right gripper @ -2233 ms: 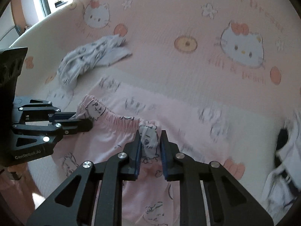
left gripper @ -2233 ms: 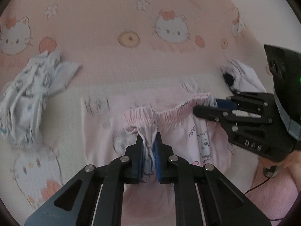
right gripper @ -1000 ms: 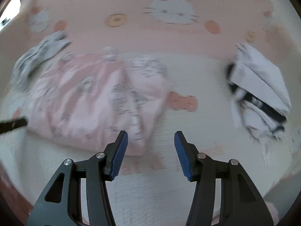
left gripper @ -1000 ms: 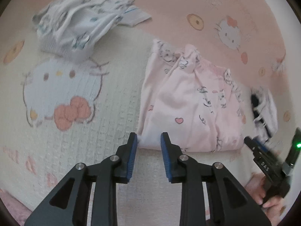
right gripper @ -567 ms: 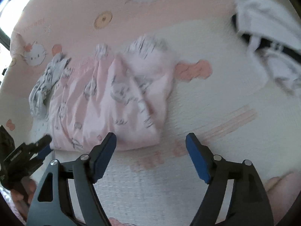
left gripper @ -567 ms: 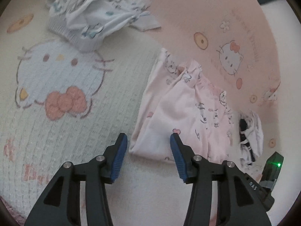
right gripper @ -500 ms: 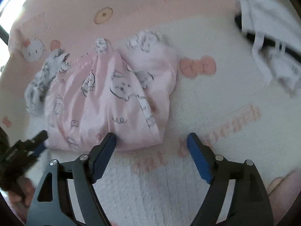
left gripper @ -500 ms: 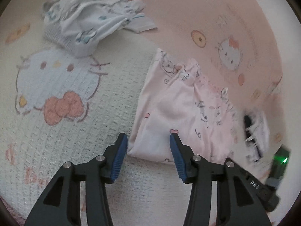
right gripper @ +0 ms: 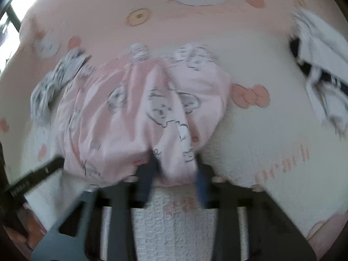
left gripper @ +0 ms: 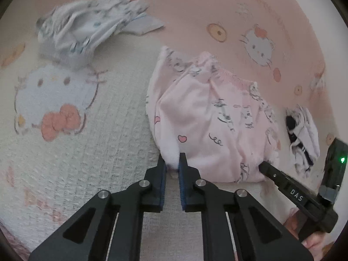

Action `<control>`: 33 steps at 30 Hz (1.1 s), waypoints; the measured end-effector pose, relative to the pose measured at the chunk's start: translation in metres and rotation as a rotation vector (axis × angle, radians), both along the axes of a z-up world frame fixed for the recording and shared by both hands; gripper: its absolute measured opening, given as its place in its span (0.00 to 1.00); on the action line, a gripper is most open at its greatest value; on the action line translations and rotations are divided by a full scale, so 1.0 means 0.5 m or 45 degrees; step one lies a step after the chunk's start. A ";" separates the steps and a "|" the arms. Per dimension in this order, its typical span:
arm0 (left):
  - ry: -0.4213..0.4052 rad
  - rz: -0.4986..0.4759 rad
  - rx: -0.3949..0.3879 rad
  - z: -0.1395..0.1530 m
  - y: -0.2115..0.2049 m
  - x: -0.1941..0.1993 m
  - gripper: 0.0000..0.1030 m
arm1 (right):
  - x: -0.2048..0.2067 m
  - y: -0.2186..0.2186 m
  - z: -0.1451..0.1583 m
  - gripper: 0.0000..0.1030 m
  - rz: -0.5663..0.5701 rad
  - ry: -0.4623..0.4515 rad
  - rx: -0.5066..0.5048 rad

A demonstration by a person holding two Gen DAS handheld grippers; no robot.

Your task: Fold clothes

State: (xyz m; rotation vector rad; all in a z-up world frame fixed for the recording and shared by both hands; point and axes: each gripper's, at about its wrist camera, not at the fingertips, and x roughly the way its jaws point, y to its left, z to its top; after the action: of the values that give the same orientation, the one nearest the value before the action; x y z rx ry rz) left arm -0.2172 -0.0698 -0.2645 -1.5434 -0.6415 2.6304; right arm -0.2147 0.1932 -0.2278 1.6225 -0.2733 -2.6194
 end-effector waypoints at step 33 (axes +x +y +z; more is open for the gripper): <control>-0.064 -0.339 -0.326 0.005 0.057 -0.070 0.26 | 0.043 -0.017 0.056 0.51 0.262 0.038 0.361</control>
State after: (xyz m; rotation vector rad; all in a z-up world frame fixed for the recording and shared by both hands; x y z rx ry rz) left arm -0.2520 -0.0415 -0.2622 -1.6281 -0.0902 2.5534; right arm -0.1930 0.1849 -0.2000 1.5835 0.2648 -2.6118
